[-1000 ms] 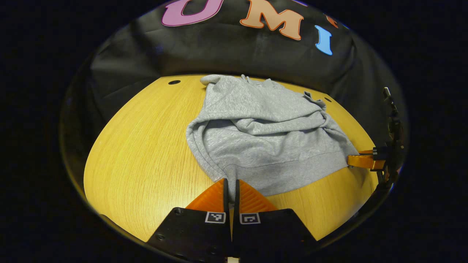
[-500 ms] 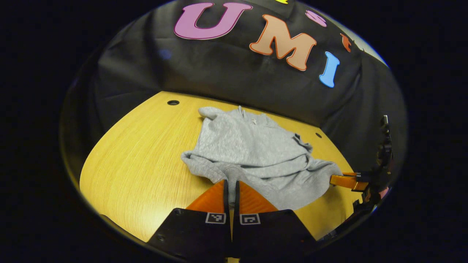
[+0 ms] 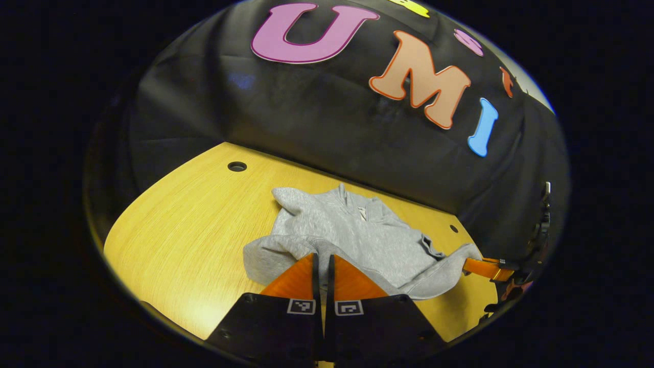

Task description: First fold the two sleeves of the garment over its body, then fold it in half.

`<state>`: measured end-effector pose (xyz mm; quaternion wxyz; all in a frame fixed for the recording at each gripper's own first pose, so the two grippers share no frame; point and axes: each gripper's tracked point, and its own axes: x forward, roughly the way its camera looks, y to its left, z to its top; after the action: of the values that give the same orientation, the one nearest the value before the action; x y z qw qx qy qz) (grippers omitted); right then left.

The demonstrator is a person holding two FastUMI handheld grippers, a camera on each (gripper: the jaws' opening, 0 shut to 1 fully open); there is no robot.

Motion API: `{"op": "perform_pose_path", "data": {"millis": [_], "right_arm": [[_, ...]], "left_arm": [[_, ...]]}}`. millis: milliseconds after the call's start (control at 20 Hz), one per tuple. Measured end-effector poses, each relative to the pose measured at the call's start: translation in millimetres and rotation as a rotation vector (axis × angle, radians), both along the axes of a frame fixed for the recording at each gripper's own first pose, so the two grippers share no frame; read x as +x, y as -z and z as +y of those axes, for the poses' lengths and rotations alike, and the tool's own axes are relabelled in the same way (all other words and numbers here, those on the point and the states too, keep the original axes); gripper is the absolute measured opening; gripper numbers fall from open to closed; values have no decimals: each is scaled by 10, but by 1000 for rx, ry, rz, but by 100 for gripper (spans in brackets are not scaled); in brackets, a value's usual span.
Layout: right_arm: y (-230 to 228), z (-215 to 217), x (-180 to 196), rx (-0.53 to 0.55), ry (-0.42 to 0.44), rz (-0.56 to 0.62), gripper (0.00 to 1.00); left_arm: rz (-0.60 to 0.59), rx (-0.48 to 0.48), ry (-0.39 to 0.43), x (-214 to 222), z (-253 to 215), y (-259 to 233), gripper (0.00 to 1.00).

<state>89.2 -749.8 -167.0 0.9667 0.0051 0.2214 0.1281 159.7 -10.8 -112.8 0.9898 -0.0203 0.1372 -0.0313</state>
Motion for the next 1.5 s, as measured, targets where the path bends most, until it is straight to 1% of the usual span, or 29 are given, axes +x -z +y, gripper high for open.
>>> {"op": "perform_pose_path", "data": {"millis": [150,200,300,400,550,600,650,700,750,800,900,950,1000,1050,1100,1150,1200,1250,1300,1350,1400,1450,1500], "right_arm": [[221,37,319,14,23,49,5],[323,33,383,3,26,68,3],[512,22,477,-18,18,100,4],[566,69,574,-3,5,103,4],[587,63,569,30,-8,113,4],[591,60,560,41,-11,118,6],[582,61,568,49,-10,124,6],[584,61,579,51,-7,133,10],[562,55,567,54,-1,136,10],[536,59,546,55,3,145,11],[495,73,533,65,1,154,14],[442,63,516,69,2,156,16],[358,87,509,86,-5,150,22],[308,69,525,90,0,136,30],[188,60,539,92,3,117,44],[72,49,538,95,6,93,35],[-60,79,512,107,-8,71,46],[-221,82,466,110,-16,44,58],[-335,104,443,109,-30,14,79],[-441,115,375,104,-42,-6,86],[-543,108,279,104,-48,-25,87],[-649,111,173,104,-54,-44,93],[-754,98,65,102,-58,-67,93]], "left_arm": [[51,28,-75,314,134,255,0],[74,35,-93,375,166,345,0],[116,40,-122,477,206,548,0],[137,36,-132,512,212,651,0],[127,72,-120,527,219,663,0],[127,78,-116,513,219,653,0],[123,76,-115,510,221,629,4],[121,69,-115,509,216,624,9],[115,64,-119,520,223,612,7],[111,57,-116,515,217,585,8],[104,44,-120,489,215,524,15],[93,28,-110,471,179,441,29],[75,14,-95,461,143,349,40],[55,0,-73,458,91,243,56],[31,-9,-50,441,35,119,65],[6,-6,-34,430,-6,-9,72],[-20,11,-28,408,-24,-145,77],[-39,40,-26,385,-30,-270,84],[-58,74,-19,324,-37,-405,88],[-67,106,-2,233,-75,-525,89],[-75,131,23,129,-136,-618,90],[-84,153,54,22,-202,-702,90],[-91,171,82,-112,-259,-773,89]]}}
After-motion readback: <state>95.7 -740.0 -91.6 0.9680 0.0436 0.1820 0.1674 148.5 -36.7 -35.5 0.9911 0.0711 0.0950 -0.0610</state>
